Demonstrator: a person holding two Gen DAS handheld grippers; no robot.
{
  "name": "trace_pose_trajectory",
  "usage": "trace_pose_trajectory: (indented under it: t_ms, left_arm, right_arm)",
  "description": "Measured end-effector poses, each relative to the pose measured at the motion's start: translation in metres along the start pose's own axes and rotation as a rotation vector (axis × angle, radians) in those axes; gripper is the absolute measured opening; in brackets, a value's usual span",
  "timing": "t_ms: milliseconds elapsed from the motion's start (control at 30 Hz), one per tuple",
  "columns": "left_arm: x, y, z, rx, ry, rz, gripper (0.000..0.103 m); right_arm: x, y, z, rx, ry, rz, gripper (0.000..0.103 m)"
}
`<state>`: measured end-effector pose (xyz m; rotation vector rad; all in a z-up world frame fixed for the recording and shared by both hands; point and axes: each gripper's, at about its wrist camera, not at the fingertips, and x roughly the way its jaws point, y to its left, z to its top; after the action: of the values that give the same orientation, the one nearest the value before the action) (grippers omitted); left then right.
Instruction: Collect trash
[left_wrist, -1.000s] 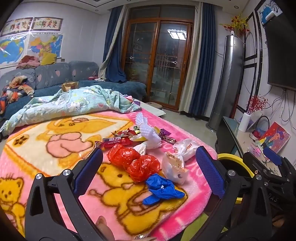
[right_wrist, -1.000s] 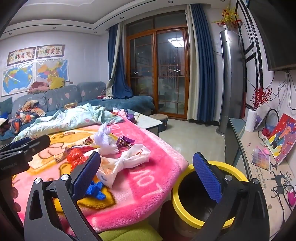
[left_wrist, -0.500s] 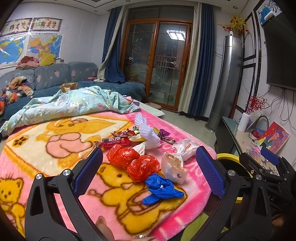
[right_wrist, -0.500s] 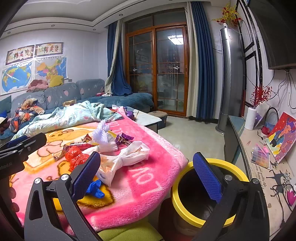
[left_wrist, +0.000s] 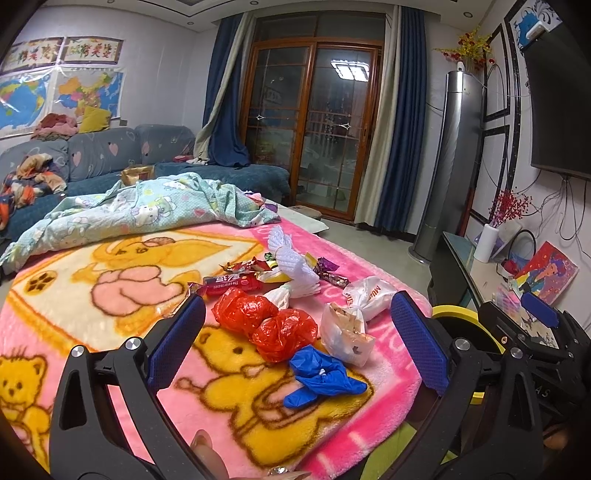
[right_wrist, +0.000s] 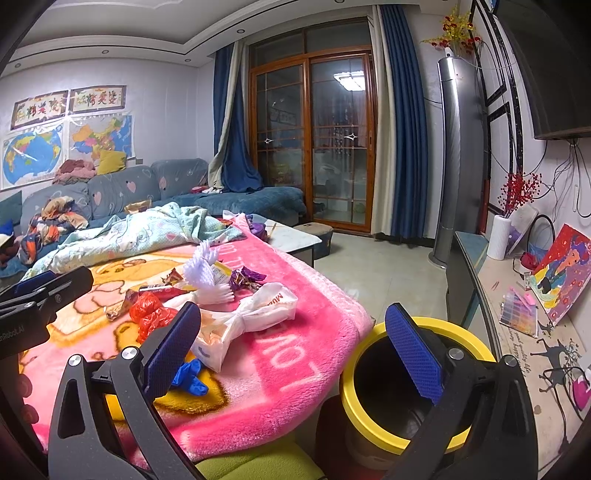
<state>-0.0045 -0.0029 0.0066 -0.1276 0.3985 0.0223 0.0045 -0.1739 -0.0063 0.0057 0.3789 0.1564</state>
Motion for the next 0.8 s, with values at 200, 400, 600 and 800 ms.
trace_pose_trajectory:
  t_ms: [200,400,600,800]
  left_arm:
    - [0.0009,0.0003,-0.0011,0.000,0.000,0.001,0.092]
    - [0.0008,0.0004,-0.0012,0.000,-0.001,0.001,0.092]
    - [0.0004,0.0003,-0.0012,-0.001,-0.001,0.001,0.092]
    - [0.0023,0.0009,-0.0025,0.000,0.000,0.003,0.092]
  right_arm:
    - [0.0001,0.0002,-0.0003,0.000,0.000,0.000,0.097]
    - [0.0003,0.0004,-0.0007,0.000,0.001,-0.001,0.097]
    - [0.0005,0.0007,-0.0011,-0.001,0.000,0.001,0.097]
    - [0.0002,0.0014,-0.0011,-0.003,-0.001,0.002,0.097]
